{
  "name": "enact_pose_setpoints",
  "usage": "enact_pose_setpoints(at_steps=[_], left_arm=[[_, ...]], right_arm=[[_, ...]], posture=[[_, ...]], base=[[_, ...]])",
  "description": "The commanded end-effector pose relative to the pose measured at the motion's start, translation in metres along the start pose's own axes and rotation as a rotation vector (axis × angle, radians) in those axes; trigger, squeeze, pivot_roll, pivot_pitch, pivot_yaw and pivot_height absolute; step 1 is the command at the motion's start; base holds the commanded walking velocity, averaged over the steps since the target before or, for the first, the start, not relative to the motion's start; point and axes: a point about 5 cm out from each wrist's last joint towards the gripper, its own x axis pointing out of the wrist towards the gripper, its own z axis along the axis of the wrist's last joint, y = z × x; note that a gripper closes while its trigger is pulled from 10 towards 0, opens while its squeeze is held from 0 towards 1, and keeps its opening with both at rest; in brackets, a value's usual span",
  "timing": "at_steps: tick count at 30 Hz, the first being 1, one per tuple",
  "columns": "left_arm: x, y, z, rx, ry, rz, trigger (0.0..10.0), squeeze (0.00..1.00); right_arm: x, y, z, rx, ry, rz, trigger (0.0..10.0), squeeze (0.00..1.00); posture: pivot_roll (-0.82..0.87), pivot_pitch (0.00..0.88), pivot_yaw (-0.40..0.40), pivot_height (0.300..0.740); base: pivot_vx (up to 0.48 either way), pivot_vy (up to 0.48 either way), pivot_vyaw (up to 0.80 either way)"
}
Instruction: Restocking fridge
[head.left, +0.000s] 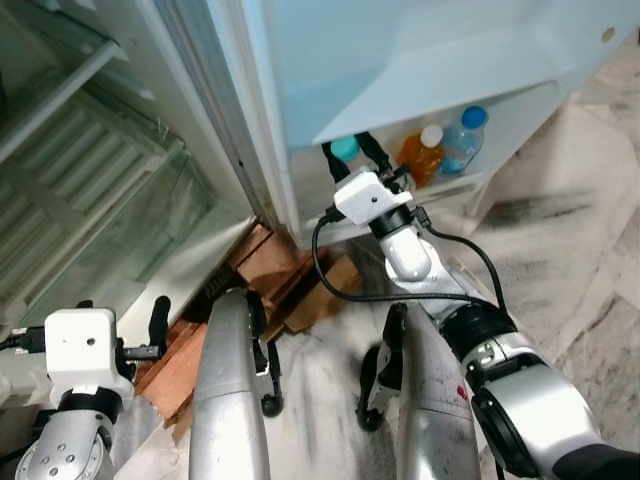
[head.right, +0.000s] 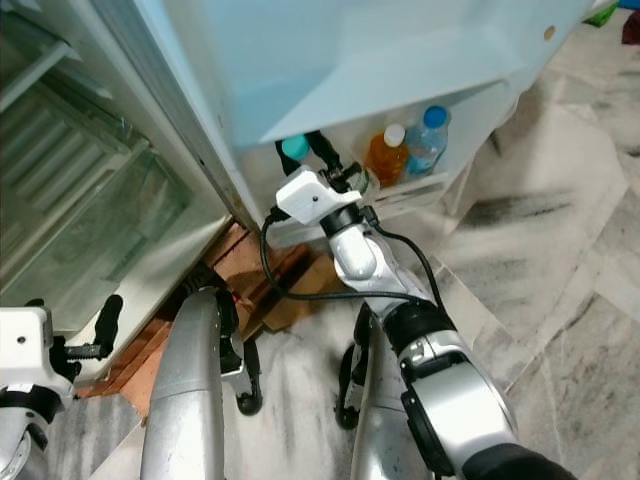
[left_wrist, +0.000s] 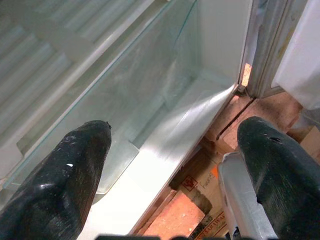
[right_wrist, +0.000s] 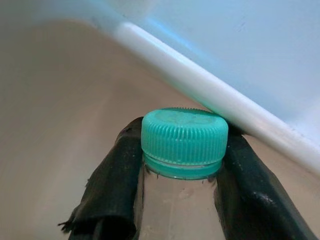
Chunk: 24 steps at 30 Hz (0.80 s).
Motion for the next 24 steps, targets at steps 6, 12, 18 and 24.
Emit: enact_pose_setpoints(at_steps=[6,12,18,24], left_arm=[[-0.008,-0.002,-0.002,0.016,0.031,-0.007,10.0,0.0],[-0.01,0.0,-0.001,0.034,0.033,-0.012,10.0,0.0],[-0.01,-0.003,0.002,0.041,0.026,-0.028,10.0,0.0],[-0.01,-0.004,0.003,0.06,0.019,-0.045,10.0,0.0]], right_arm=[[0.008,0.014,0.016,-0.003,-0.121,0.029,10.0,0.0],[-0.008,0.029,-0.004,-0.003,0.007,0.054,10.0,0.0],[-0.008,0.03,-0.005,-0.042,0.0,0.047,10.0,0.0],[-0.006,0.032,-0.007,-0.082,0.015,0.031,10.0,0.0]], posture=[[0.3,0.425,0.027,0.571],[0.32,0.435,0.038,0.571],[0.33,0.434,0.048,0.571],[0.34,0.436,0.057,0.571]], base=[[0.0,0.0,0.0],[0.0,0.0,0.0],[0.0,0.0,0.0],[0.0,0.0,0.0]])
